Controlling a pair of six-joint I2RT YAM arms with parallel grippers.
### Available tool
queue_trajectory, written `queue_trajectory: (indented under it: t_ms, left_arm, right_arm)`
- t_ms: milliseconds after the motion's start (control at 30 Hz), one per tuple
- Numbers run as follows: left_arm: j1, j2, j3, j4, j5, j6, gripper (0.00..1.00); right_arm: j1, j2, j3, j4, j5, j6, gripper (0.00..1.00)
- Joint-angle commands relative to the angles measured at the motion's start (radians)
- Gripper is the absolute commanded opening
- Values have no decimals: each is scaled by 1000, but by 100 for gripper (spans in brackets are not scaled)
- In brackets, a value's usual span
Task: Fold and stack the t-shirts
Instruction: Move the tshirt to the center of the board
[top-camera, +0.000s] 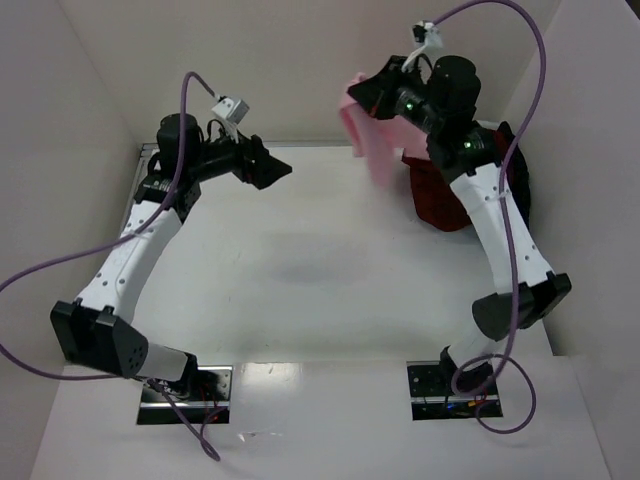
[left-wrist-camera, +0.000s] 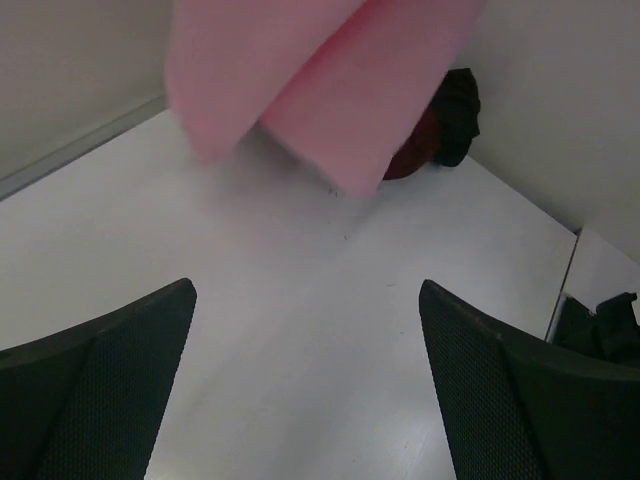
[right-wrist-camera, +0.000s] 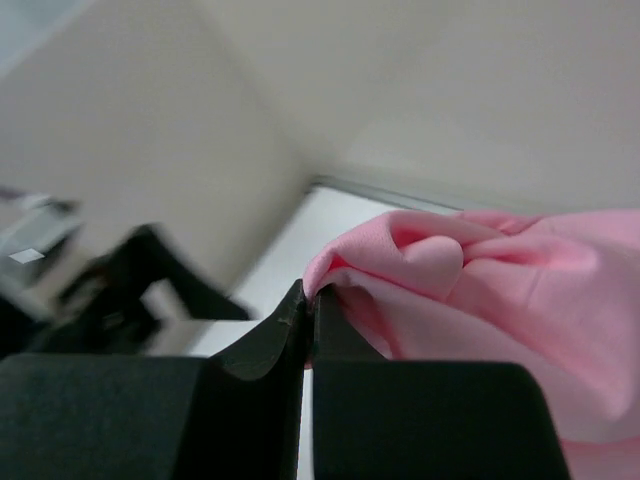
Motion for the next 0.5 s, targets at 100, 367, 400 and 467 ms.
queue_trajectory:
  t_ms: [100, 367, 400, 467]
  left_arm:
    - [2, -208, -206, 268, 50, -74, 100]
    - [-9, -279, -306, 190, -213, -55, 38]
    - [-9, -288, -306, 159, -246, -46, 9]
    - [-9, -302, -295, 125, -335, -74, 0]
  right_arm:
    - [203, -187, 28, 120, -109, 100, 0]
    - [204, -334, -182, 160, -30, 150, 0]
    - [204, -344, -208, 160, -19, 150, 0]
    - [204, -359, -289, 169, 16, 150, 0]
